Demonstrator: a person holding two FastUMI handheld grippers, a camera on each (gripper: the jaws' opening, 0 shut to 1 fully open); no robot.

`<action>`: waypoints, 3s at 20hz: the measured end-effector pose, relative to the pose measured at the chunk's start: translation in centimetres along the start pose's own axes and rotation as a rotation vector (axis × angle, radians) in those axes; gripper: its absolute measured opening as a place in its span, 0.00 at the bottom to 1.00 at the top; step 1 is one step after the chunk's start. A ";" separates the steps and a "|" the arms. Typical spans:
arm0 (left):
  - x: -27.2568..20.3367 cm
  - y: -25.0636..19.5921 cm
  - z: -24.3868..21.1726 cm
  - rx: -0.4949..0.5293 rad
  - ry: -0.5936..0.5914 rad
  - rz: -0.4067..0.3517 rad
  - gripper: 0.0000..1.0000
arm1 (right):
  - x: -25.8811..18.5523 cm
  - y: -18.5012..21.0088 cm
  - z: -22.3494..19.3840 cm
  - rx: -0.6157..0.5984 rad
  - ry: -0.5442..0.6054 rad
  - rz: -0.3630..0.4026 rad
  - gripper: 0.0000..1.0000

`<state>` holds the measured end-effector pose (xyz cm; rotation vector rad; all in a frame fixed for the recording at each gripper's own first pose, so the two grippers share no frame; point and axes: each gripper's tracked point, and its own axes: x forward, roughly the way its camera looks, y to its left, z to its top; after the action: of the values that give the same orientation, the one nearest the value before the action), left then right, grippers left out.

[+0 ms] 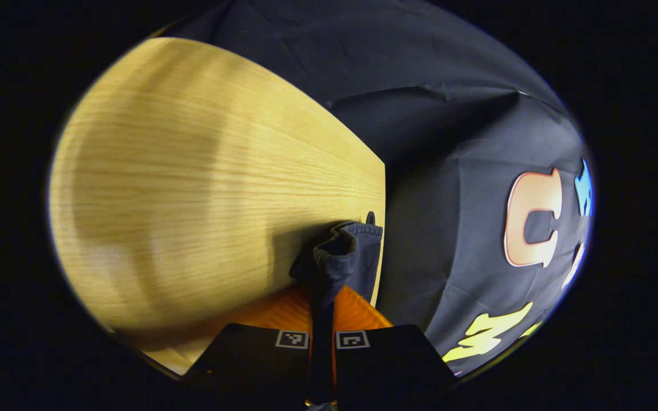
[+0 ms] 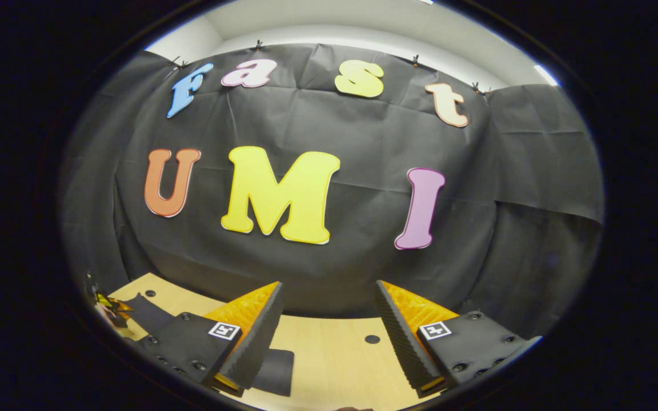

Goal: Grasp the waist and the cuffs of the jeans and fold them to make the two legs overlap; first hold the waist and fold one-third of the jeans toward the cuffs, then hold the cuffs and fold the remaining one-third in the same direction to finish folding.

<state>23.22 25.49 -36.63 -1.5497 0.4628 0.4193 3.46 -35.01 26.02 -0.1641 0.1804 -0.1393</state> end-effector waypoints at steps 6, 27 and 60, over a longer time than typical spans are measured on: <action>-2.2 -6.7 -1.2 0.341 -0.033 -0.047 0.04 | 0.1 -1.0 -0.2 0.005 0.008 0.005 0.97; -5.6 -24.0 -24.5 1.353 0.033 -0.371 0.03 | -1.8 -7.2 -3.8 0.060 0.063 -0.057 0.97; -3.0 -2.6 -46.8 2.111 0.451 -0.316 0.60 | -3.2 -12.4 -8.6 0.140 0.177 -0.113 0.97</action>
<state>21.12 -21.18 -31.36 0.4109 0.6014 -0.6298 -2.79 -47.94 20.33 -0.0218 0.3365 -0.2788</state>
